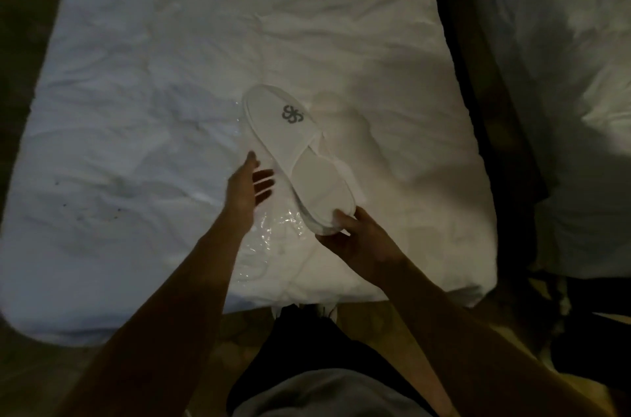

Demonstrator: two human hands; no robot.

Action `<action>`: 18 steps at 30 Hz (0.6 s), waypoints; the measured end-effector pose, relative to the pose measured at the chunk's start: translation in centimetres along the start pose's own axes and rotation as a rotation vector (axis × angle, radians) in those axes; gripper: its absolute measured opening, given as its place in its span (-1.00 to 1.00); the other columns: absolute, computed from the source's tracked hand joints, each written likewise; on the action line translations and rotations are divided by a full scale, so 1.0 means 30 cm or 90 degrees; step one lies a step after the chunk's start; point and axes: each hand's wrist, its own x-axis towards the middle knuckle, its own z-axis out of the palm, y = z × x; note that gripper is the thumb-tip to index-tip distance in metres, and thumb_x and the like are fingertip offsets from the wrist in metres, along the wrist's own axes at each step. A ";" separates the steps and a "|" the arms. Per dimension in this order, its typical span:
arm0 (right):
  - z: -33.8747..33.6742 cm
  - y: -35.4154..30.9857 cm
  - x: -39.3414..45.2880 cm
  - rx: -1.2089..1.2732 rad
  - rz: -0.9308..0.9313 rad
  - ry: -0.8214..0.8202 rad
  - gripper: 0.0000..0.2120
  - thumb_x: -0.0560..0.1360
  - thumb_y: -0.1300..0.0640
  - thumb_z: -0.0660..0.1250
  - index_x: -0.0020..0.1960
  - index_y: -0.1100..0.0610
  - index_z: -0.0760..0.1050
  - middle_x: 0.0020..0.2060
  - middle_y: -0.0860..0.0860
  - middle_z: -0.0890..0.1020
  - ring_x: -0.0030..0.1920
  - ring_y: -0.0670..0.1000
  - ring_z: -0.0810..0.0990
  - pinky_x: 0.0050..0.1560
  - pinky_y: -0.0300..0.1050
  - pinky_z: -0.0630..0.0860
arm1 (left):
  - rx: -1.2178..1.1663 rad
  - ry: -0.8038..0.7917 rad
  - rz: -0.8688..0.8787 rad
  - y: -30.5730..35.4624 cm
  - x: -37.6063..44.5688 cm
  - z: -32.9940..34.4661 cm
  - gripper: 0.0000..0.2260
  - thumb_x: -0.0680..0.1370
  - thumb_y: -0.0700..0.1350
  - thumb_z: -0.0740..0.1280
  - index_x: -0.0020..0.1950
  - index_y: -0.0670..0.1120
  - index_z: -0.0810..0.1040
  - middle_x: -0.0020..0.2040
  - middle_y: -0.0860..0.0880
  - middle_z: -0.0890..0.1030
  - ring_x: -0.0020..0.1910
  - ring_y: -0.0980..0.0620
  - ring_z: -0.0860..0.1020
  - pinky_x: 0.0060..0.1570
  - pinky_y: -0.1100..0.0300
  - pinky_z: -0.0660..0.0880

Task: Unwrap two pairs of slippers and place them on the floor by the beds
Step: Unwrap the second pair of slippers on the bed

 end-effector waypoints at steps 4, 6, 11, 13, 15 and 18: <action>0.075 -0.004 0.007 0.036 0.004 -0.057 -0.83 0.56 0.28 0.26 0.14 0.27 0.48 0.11 0.17 0.66 0.07 0.14 0.67 0.05 0.02 0.61 | -0.166 -0.299 0.008 0.115 -0.095 0.123 -0.32 0.51 0.37 0.11 0.43 -0.08 0.41 0.28 -0.22 0.54 0.26 -0.24 0.51 0.24 -0.16 0.48; 0.114 -0.021 -0.001 0.015 0.009 -0.068 -0.84 0.59 0.26 0.21 0.14 0.24 0.48 0.01 0.13 0.71 0.03 0.10 0.68 0.02 -0.01 0.62 | -0.213 -0.362 -0.017 0.132 -0.123 0.163 -0.27 0.46 0.41 0.16 0.46 -0.05 0.38 0.34 -0.27 0.46 0.34 -0.30 0.42 0.34 -0.27 0.35; 0.139 -0.076 -0.038 0.010 0.021 -0.107 -0.65 0.56 0.26 0.22 0.33 0.29 0.39 0.24 0.26 0.55 0.19 0.21 0.58 0.09 0.03 0.61 | -0.267 -0.353 -0.053 0.116 -0.180 0.220 -0.27 0.45 0.40 0.18 0.47 -0.03 0.36 0.29 -0.19 0.55 0.19 -0.19 0.58 0.23 -0.12 0.48; 0.137 -0.076 -0.054 -0.127 0.005 -0.080 -0.73 0.57 0.20 0.25 0.23 0.28 0.44 0.07 0.24 0.60 0.03 0.20 0.65 0.06 0.03 0.61 | -0.278 -0.330 -0.040 0.103 -0.180 0.215 -0.25 0.44 0.39 0.22 0.46 -0.07 0.38 0.19 -0.18 0.59 0.05 -0.15 0.62 0.14 -0.07 0.52; 0.133 -0.068 -0.067 -0.278 -0.022 -0.002 -0.73 0.55 0.10 0.31 0.17 0.24 0.44 -0.04 0.18 0.61 -0.07 0.18 0.67 0.06 0.05 0.61 | -0.263 -0.326 -0.015 0.089 -0.178 0.201 -0.29 0.47 0.38 0.17 0.44 -0.09 0.40 0.12 -0.17 0.61 0.01 -0.13 0.62 0.16 -0.08 0.52; 0.138 -0.073 -0.071 -0.351 -0.085 0.092 -0.56 0.48 -0.10 0.37 0.23 0.16 0.42 0.07 0.12 0.60 0.00 0.11 0.65 -0.04 -0.02 0.63 | -0.184 -0.312 0.006 0.075 -0.200 0.198 -0.42 0.54 0.34 0.05 0.28 -0.05 0.52 0.06 -0.14 0.67 0.11 -0.15 0.61 0.21 -0.12 0.48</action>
